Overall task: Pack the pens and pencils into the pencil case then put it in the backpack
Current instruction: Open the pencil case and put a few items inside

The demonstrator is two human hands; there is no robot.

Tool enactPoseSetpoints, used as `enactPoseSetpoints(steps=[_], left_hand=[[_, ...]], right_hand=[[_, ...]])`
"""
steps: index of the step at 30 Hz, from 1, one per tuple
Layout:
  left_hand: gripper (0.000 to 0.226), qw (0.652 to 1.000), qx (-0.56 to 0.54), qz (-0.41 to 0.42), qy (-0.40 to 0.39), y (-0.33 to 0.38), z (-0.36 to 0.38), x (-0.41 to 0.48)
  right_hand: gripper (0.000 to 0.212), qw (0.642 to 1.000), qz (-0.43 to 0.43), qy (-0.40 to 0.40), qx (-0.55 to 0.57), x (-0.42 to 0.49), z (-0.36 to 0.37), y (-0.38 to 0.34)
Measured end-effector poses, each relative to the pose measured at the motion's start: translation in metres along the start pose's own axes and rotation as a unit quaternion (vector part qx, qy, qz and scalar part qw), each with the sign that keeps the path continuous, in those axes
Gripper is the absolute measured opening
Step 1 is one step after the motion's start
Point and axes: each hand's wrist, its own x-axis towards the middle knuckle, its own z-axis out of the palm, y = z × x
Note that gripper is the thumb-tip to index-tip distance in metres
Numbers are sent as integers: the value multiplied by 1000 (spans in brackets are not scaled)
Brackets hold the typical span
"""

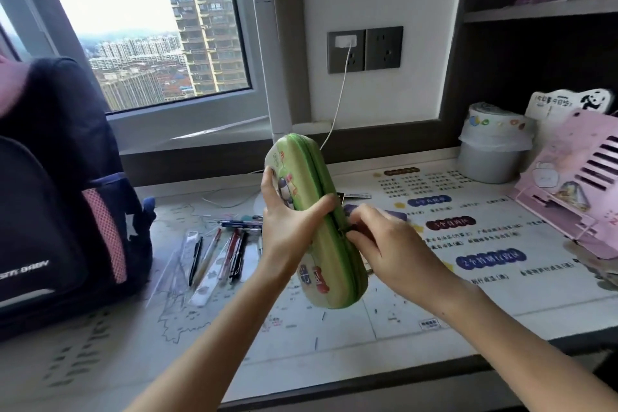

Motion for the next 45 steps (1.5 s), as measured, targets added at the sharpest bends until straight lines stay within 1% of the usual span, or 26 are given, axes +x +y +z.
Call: enactPoseSetpoints(steps=[1,3,5,7,9,12,14,15,18,19,20,21,22,23,24,25,26,27,29,30,31,33,35,39,43,45], left_hand=[[106,1000,1,-2,10,-1,-1,1],[105,1000,-3,-10,24,-1,-5,5],[103,998,-38,-23,42,-1,-10,11],[96,986,-131,-74,72,1,-18,22],[81,954,-228,-174,85,4,-31,33],[51,877,-332,-347,-14,11,-41,32],[37,833,-374,-401,-72,14,-38,24],[40,827,-379,-404,-95,13,-36,21],[46,834,-384,-367,-151,15,-39,17],[41,853,-362,-333,-175,18,-41,16],[36,882,-313,-294,-193,21,-42,16],[41,920,-235,-245,-199,21,-43,17],[64,953,-125,-186,-206,18,-43,18],[86,968,-7,-125,-216,15,-43,18],[97,963,101,-73,-240,15,-40,14],[101,943,183,-24,-278,14,-36,7],[102,907,262,28,-328,12,-30,-1],[103,857,341,83,-377,9,-23,-10],[106,741,472,191,-438,0,-3,-30],[107,700,504,225,-452,-4,8,-38],[106,675,519,246,-462,-7,19,-44],[106,657,527,260,-473,-12,41,-49],[104,663,513,268,-475,-13,62,-50],[105,667,505,254,-485,-15,77,-50],[109,665,518,254,-474,-19,50,-51],[110,668,526,248,-465,-22,30,-51]], right_hand=[[3,999,-15,-13,-38,0,0,-2],[14,983,-77,-20,-166,3,0,-4],[24,938,-155,10,-311,4,-1,-8],[22,887,-213,8,-409,0,-7,-16],[35,854,-239,14,-462,-12,-8,-21],[44,836,-232,49,-495,-36,11,-19],[40,844,-213,64,-488,-42,28,-15],[40,856,-208,78,-467,-41,35,-11],[46,911,-165,112,-362,-39,46,0],[44,928,-146,107,-327,-43,47,6],[37,944,-124,94,-292,-50,47,11],[32,958,-97,83,-256,-58,44,17],[30,970,-63,79,-221,-65,39,23],[29,978,-25,82,-189,-71,32,29],[27,981,10,97,-167,-75,22,34],[22,980,39,116,-156,-77,11,41],[15,977,63,132,-155,-78,1,47],[10,973,84,145,-161,-79,-10,54],[13,963,131,171,-162,-78,-30,69],[17,959,154,181,-157,-77,-39,75],[20,954,173,189,-157,-76,-47,80],[18,949,199,179,-165,-73,-57,89],[16,954,218,135,-155,-67,-60,97],[17,963,237,-35,-119,-42,-48,117],[29,945,250,-180,-112,-6,-25,138],[23,935,247,-232,-108,7,-14,143]])
